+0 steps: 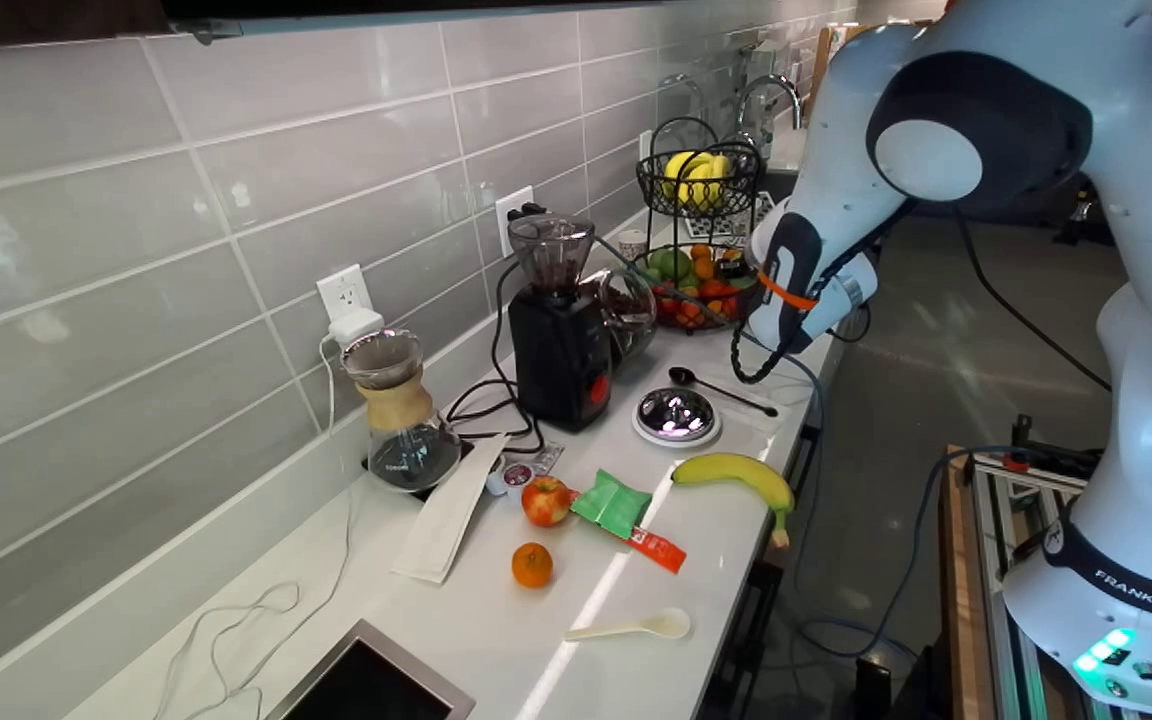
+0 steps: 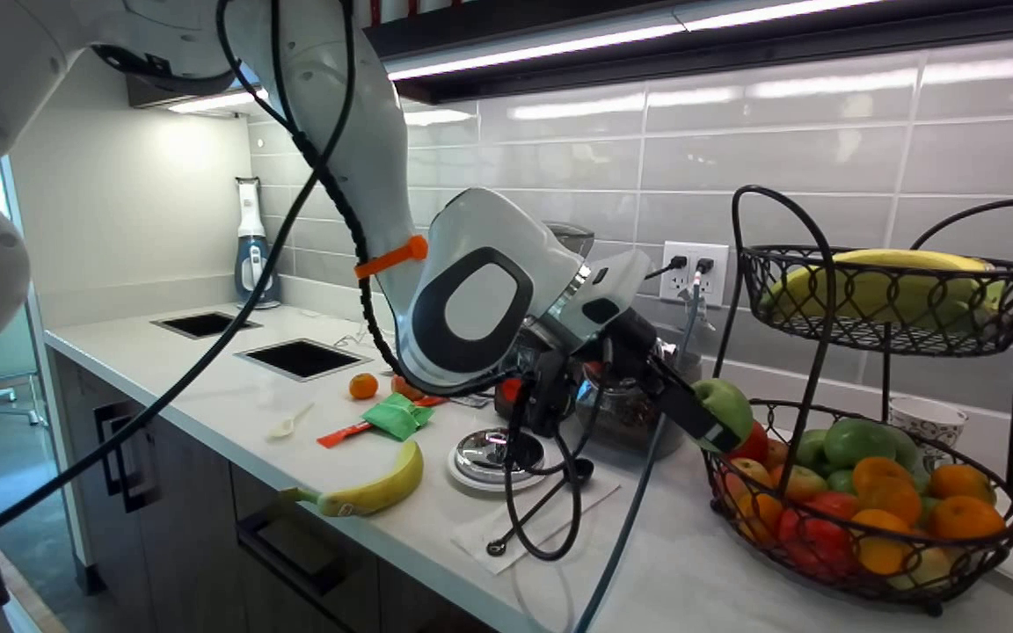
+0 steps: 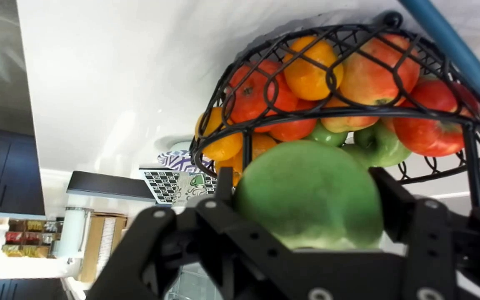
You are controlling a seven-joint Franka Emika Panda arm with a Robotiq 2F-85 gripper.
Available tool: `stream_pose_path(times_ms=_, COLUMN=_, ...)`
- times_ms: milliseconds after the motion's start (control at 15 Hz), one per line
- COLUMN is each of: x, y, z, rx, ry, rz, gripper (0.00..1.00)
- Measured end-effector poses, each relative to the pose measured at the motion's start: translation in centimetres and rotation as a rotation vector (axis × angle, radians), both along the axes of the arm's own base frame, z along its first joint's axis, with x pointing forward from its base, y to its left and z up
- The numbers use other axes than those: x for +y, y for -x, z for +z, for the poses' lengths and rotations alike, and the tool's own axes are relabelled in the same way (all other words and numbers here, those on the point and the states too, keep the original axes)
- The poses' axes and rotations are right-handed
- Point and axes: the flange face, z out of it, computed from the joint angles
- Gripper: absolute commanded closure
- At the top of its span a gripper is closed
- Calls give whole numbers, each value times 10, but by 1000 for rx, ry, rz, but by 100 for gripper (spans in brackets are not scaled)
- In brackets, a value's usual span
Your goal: Remove one apple from the rack
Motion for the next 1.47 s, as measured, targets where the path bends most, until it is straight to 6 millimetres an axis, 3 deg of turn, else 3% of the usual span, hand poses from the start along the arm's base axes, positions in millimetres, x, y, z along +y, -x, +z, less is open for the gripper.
stream_pose_path(times_ms=400, x=9, y=16, z=14, rx=158, ry=-40, rz=104, gripper=46)
stream_pose_path(times_ms=1067, x=12, y=37, z=21, rx=531, ry=-282, rz=243, gripper=46)
stream_pose_path(times_ms=1467, x=32, y=31, z=20, rx=664, ry=-446, rz=314, gripper=46)
